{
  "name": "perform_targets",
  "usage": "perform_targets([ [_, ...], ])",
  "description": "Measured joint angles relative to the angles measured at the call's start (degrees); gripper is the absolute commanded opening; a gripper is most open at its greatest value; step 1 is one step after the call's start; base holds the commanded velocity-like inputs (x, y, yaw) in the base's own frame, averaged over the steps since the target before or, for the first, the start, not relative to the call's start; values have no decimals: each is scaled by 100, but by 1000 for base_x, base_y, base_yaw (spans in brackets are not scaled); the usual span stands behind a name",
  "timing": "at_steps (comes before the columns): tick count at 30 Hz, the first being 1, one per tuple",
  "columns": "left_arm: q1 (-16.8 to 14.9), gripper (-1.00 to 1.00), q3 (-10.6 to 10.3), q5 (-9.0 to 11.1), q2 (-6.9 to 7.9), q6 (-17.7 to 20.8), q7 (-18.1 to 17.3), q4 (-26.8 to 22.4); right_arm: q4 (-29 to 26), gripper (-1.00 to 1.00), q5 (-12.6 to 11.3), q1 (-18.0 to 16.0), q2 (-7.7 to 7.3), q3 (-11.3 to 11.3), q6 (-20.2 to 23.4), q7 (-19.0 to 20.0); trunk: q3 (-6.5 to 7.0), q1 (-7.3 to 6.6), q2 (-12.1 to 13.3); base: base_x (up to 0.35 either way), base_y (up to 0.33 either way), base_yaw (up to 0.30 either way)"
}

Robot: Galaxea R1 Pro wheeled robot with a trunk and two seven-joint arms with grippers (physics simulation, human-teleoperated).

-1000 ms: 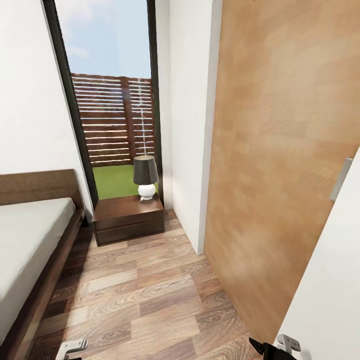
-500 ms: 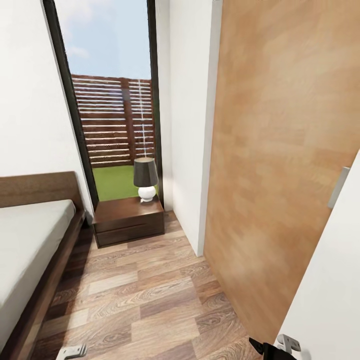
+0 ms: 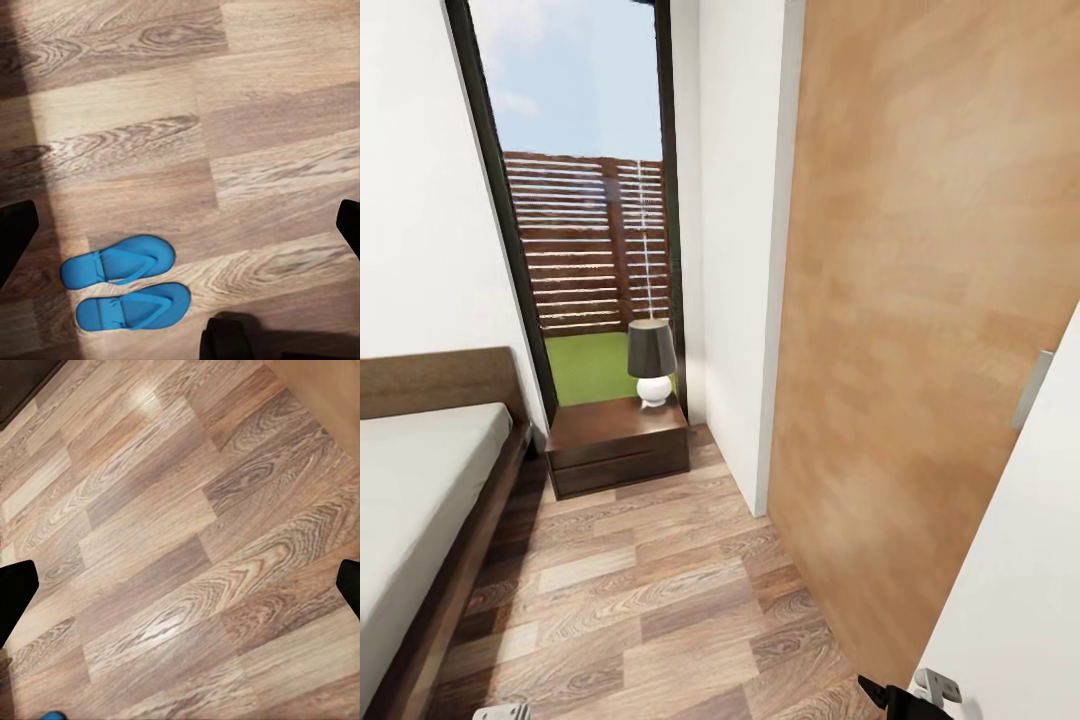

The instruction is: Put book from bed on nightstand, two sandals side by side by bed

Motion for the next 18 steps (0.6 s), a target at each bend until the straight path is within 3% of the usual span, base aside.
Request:
perform_targets([
  [10, 2, 100, 0, -7, -8, -3, 1, -8, -2, 100, 0, 3, 0, 0, -1, 0, 180, -220, 401, 0, 0, 0],
  [18, 2, 100, 3, -17, -12, -17, 1, -11, -8, 100, 0, 1, 0, 1, 1, 0, 180, -220, 403, 0, 0, 0],
])
